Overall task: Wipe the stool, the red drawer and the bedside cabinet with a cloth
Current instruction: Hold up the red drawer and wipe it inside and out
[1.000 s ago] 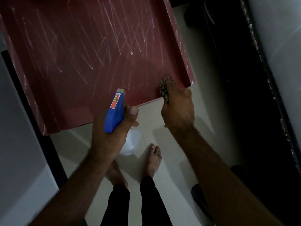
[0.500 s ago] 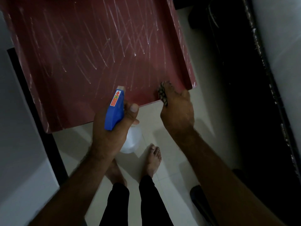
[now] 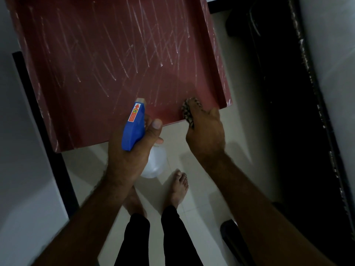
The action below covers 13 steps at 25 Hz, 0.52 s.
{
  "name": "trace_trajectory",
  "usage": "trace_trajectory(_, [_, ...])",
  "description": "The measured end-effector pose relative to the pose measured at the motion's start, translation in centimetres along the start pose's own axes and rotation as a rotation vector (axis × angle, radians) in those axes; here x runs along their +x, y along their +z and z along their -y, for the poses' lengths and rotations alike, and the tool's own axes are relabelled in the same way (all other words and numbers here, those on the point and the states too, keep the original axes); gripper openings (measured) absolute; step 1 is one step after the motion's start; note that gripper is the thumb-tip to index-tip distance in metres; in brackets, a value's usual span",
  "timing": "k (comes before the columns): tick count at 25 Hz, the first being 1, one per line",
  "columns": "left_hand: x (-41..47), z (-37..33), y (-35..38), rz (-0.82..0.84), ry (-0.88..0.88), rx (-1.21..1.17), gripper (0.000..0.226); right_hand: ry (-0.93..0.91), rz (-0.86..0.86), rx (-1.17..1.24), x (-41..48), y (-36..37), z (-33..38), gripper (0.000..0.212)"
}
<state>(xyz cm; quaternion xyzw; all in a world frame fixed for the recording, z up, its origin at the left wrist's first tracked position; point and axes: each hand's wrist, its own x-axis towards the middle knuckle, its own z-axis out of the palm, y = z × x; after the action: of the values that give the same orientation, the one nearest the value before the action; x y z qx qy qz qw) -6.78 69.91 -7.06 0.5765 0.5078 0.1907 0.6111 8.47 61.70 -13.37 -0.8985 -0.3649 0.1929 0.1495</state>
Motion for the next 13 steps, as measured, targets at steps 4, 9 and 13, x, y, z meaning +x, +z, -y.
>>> trace_trajectory(4, [-0.1, -0.2, 0.1, 0.001, 0.007, -0.014, 0.059, -0.053, -0.010, 0.005, -0.4, 0.0, -0.1, 0.063])
trace_trajectory(9, [-0.1, -0.3, 0.6, 0.003, 0.004, -0.003, 0.055, -0.098, -0.038, 0.038, 3.9, -0.3, 1.8, 0.047])
trace_trajectory(13, [0.1, -0.7, 0.8, 0.008, -0.017, 0.037, 0.068, 0.025, -0.074, 0.006, 0.8, -0.5, 0.4, 0.064])
